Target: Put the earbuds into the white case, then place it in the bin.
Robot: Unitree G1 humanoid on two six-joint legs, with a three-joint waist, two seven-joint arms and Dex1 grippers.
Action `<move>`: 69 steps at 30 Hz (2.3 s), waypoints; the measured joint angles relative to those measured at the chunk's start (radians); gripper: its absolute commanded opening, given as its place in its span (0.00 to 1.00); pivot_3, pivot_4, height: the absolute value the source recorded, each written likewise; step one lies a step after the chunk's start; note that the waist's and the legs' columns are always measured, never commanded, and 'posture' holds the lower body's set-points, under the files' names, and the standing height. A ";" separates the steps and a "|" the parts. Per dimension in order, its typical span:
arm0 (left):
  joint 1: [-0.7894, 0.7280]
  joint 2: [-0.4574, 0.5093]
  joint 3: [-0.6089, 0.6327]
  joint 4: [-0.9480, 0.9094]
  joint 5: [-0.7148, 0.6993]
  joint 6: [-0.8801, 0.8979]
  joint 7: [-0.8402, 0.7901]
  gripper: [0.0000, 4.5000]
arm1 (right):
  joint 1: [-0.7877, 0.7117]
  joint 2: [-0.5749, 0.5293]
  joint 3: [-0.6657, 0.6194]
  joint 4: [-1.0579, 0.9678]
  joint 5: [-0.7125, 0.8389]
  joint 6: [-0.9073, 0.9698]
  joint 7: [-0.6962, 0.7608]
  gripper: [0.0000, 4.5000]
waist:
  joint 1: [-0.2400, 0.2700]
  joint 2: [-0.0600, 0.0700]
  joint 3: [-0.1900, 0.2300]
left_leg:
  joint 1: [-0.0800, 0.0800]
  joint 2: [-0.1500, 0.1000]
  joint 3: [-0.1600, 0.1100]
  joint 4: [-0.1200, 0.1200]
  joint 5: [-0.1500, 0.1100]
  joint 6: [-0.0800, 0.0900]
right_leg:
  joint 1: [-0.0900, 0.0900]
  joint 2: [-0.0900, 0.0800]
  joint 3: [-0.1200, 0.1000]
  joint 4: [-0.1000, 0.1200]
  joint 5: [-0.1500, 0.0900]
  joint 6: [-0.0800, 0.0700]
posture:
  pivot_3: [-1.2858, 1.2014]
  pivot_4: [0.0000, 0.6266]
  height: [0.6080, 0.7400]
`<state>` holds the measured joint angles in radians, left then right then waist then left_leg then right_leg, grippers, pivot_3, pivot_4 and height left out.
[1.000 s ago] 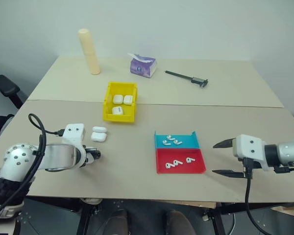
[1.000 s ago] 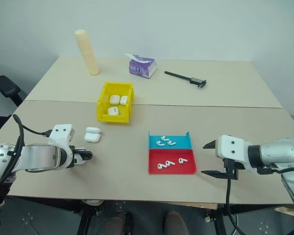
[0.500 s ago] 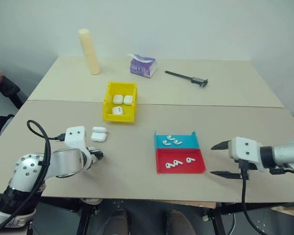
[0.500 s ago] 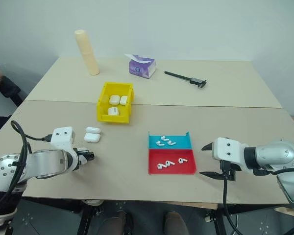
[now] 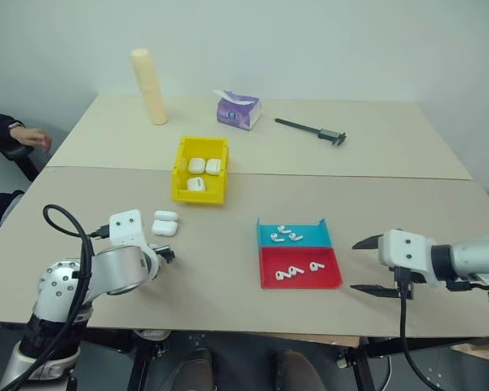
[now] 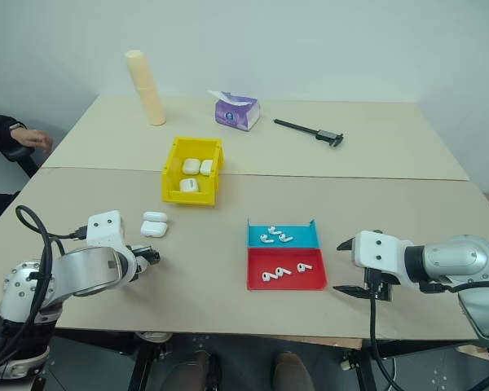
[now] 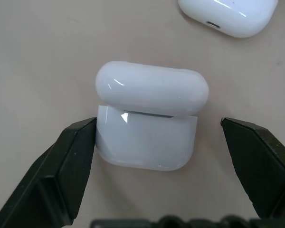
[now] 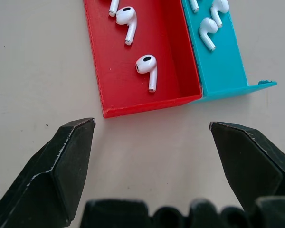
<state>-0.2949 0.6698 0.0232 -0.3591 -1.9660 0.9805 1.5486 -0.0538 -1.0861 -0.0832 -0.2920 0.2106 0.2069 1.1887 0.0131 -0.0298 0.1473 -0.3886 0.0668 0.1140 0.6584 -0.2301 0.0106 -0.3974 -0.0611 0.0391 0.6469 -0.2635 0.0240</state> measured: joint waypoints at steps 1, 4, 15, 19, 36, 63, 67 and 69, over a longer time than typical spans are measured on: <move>0.000 -0.004 0.000 0.000 0.000 0.000 0.005 1.00 | 0.000 0.000 0.000 0.000 -0.002 -0.002 0.000 0.99 | 0.000 0.000 0.000 | 0.000 0.000 0.000 0.000 0.000 0.000 | 0.000 0.000 0.000 0.000 0.000 0.000 | 0.52 0.24 1.00; 0.000 -0.006 0.003 0.000 0.000 0.001 0.010 1.00 | 0.000 0.001 0.002 0.001 -0.004 -0.005 0.000 0.99 | 0.000 0.000 0.000 | 0.001 0.000 0.000 0.000 0.000 0.000 | 0.001 0.000 0.000 0.000 0.000 0.000 | 0.52 0.24 1.00; 0.000 0.006 0.010 0.007 0.000 0.009 0.010 0.62 | -0.001 0.001 0.023 0.004 -0.012 -0.009 -0.001 1.00 | 0.000 0.000 0.000 | 0.001 0.000 -0.001 0.000 0.000 0.000 | 0.002 0.000 -0.001 -0.001 0.000 0.000 | 0.52 0.24 1.00; 0.000 0.016 0.010 0.007 0.000 0.019 0.002 0.62 | -0.001 0.001 0.026 0.004 -0.012 -0.009 -0.001 1.00 | 0.000 0.000 0.000 | 0.001 0.000 -0.001 0.000 0.000 0.000 | 0.002 0.000 -0.001 -0.001 0.000 0.000 | 0.52 0.24 1.00; -0.242 0.429 -0.046 -0.230 0.474 0.027 -0.606 0.62 | -0.142 -0.026 -0.026 -0.010 0.070 0.013 0.043 1.00 | 0.001 -0.003 0.003 | -0.002 0.000 0.006 -0.002 0.001 -0.003 | -0.001 0.000 -0.005 -0.004 0.000 0.000 | 0.52 0.24 1.00; 0.166 -0.192 -0.163 0.186 1.330 -1.261 -2.411 0.62 | -0.581 -0.112 0.332 -0.275 0.013 0.308 0.206 1.00 | -0.014 -0.001 0.001 | -0.011 0.003 0.000 0.001 -0.001 0.002 | -0.010 0.001 -0.004 -0.003 0.002 0.000 | 0.52 0.24 1.00; 0.189 -0.212 -0.143 0.231 1.333 -1.267 -2.501 0.62 | -0.626 -0.098 0.437 -0.281 -0.072 0.300 0.240 0.79 | -0.017 0.000 0.001 | -0.011 0.003 0.000 0.001 -0.002 0.003 | -0.010 0.000 -0.004 -0.003 0.001 0.000 | 0.52 0.24 1.00; 0.194 -0.243 -0.130 0.255 1.339 -1.302 -2.543 0.62 | -0.638 -0.080 0.484 -0.277 -0.120 0.289 0.248 0.73 | -0.017 0.000 0.001 | -0.012 0.003 0.000 0.002 -0.002 0.003 | -0.010 0.001 -0.004 -0.003 0.001 0.000 | 0.52 0.24 1.00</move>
<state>-0.1013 0.4268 -0.1070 -0.1045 -0.6267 -0.3212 -0.9942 -0.6920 -1.1657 0.4012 -0.5690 0.0902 0.4964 1.4363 -0.0034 -0.0302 0.1487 -0.4004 0.0695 0.1142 0.6601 -0.2317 0.0134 -0.4077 -0.0606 0.0349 0.6439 -0.2621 0.0242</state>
